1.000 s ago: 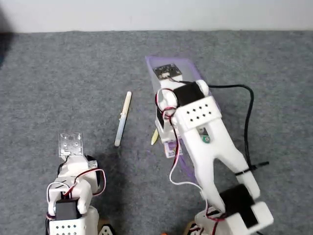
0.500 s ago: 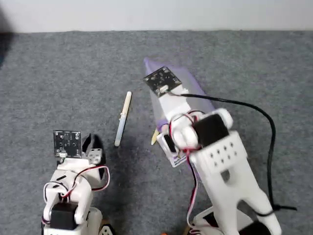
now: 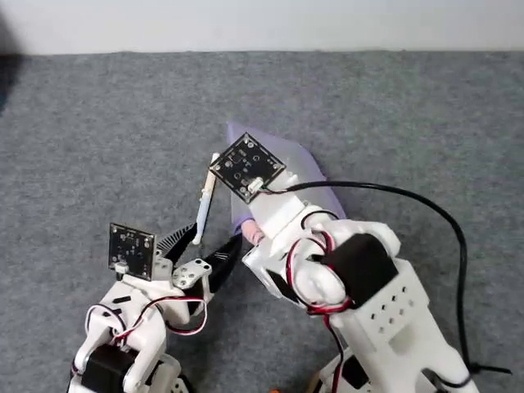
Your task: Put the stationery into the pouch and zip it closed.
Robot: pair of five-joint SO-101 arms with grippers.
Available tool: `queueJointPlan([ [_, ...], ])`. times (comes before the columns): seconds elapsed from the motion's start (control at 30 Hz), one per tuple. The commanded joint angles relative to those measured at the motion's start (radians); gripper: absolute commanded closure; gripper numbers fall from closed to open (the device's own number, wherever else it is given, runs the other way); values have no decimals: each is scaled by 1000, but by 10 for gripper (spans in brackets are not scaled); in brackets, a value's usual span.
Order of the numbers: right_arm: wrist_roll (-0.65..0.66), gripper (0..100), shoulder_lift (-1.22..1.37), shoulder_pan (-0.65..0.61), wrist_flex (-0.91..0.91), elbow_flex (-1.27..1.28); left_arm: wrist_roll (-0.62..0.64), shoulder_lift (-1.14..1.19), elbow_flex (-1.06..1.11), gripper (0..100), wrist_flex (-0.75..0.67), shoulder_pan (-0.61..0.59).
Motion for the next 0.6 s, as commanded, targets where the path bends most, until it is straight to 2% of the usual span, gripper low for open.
queueJointPlan([
  [0.0,9,991,-33,-15,-7,-11,12,-3,-33,761,-32,12],
  [0.23,6,991,-33,-30,56,-11,11,-2,35,761,-123,15],
  [0.57,6,991,-74,-87,45,-11,9,-5,124,761,-126,18],
])
